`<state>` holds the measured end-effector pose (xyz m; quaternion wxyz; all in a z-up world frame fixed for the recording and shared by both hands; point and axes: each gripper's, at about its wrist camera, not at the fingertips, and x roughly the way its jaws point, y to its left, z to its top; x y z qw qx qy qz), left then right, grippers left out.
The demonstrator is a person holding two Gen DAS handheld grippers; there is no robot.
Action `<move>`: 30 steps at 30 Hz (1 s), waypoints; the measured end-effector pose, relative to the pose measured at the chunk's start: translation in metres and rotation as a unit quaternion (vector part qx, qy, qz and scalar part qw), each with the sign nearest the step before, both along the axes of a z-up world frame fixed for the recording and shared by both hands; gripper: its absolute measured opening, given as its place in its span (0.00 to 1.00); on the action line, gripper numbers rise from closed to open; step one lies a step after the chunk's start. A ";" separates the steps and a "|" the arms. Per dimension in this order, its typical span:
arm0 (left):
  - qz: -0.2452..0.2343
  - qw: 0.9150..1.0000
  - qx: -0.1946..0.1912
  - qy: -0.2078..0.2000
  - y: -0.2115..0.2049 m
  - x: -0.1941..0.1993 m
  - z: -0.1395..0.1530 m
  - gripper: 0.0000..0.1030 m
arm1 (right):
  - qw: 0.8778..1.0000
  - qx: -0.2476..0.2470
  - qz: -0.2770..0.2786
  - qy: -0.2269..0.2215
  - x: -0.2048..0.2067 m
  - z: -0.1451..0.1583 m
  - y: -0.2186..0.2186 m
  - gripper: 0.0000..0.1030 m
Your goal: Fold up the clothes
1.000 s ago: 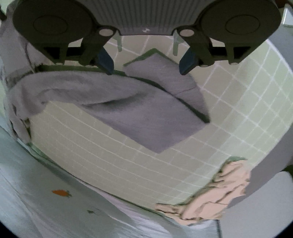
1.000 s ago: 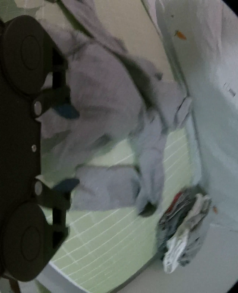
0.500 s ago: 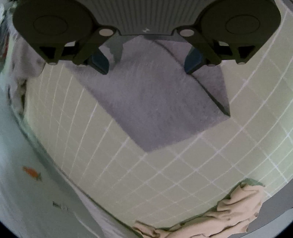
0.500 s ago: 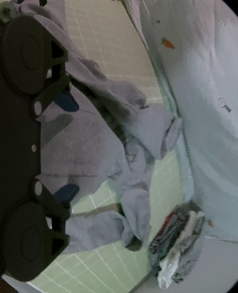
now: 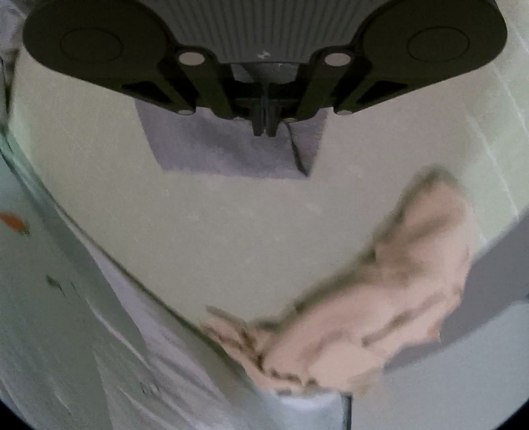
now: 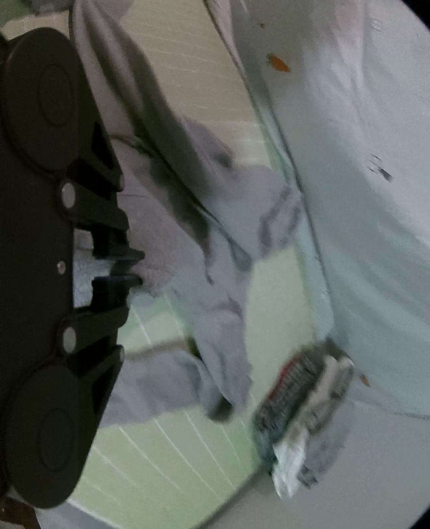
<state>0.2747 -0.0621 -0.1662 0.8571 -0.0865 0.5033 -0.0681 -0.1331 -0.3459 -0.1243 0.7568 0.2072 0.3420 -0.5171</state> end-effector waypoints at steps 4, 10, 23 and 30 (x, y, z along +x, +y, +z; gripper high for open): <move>0.004 0.998 0.022 -0.052 0.001 0.025 0.016 0.01 | 0.993 -0.089 -0.016 0.070 -0.016 0.024 -0.006 0.08; 0.013 0.998 0.027 -0.051 -0.006 0.021 0.029 0.07 | 0.995 -0.024 -0.060 0.072 -0.049 0.018 -0.035 0.11; -0.156 0.982 -0.068 0.080 -0.057 -0.178 0.021 0.59 | 0.999 -0.009 -0.008 0.036 -0.086 -0.005 -0.055 0.64; -0.235 0.963 -0.065 0.115 -0.106 -0.272 0.000 0.72 | 0.999 0.019 0.041 0.007 -0.129 -0.025 -0.077 0.80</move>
